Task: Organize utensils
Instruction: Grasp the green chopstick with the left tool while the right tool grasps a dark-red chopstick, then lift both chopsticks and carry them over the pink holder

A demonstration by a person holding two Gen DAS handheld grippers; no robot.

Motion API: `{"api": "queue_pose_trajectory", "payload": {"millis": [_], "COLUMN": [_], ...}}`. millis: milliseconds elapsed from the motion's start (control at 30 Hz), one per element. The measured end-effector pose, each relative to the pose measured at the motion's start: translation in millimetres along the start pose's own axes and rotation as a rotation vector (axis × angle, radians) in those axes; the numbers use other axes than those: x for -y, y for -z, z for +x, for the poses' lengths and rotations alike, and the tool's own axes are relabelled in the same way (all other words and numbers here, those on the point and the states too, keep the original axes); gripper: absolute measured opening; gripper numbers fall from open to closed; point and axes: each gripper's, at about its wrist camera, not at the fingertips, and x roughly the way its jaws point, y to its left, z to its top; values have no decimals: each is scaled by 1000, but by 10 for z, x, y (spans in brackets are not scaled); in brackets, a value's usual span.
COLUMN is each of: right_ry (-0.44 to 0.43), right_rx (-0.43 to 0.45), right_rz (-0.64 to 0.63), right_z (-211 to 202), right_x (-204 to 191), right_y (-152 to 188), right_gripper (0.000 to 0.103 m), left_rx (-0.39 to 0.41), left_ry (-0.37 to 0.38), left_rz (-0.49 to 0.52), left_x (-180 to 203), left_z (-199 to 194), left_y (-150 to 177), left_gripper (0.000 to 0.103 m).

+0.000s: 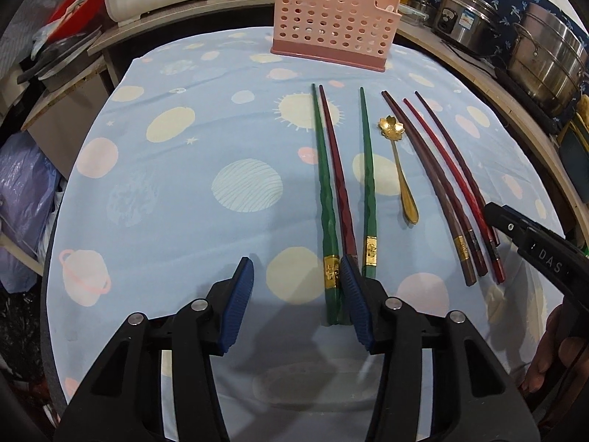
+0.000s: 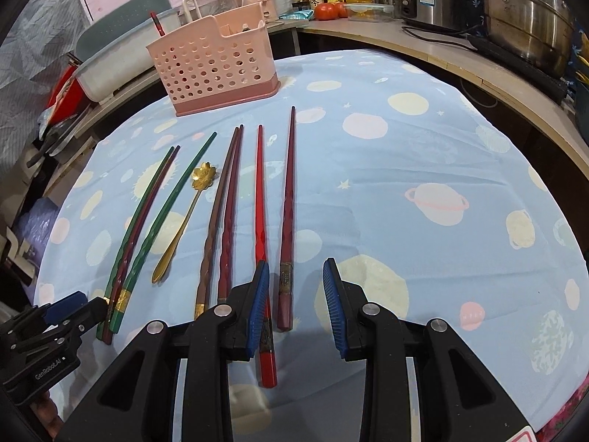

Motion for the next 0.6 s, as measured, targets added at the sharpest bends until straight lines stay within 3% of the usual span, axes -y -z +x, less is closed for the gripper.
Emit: {"api": "queue_pose_trajectory", "payload": {"millis": [100, 367, 500, 600], "right_ry": [1, 18, 35, 34], "right_rx": [-5, 0, 8, 7], "right_rz": [13, -14, -42, -49], "right_z": [21, 52, 51, 35], "right_x": [36, -3, -28, -16], "right_y": [3, 31, 45, 59], "right_gripper": [28, 26, 13, 7], "left_rx": [3, 13, 9, 8], "left_ry": [-15, -16, 6, 26], "left_rz": [2, -6, -22, -36], "left_x": [-23, -22, -61, -98], "left_z": [-2, 4, -1, -10], "left_y": [5, 7, 3, 11], "left_gripper": [34, 33, 12, 9]}}
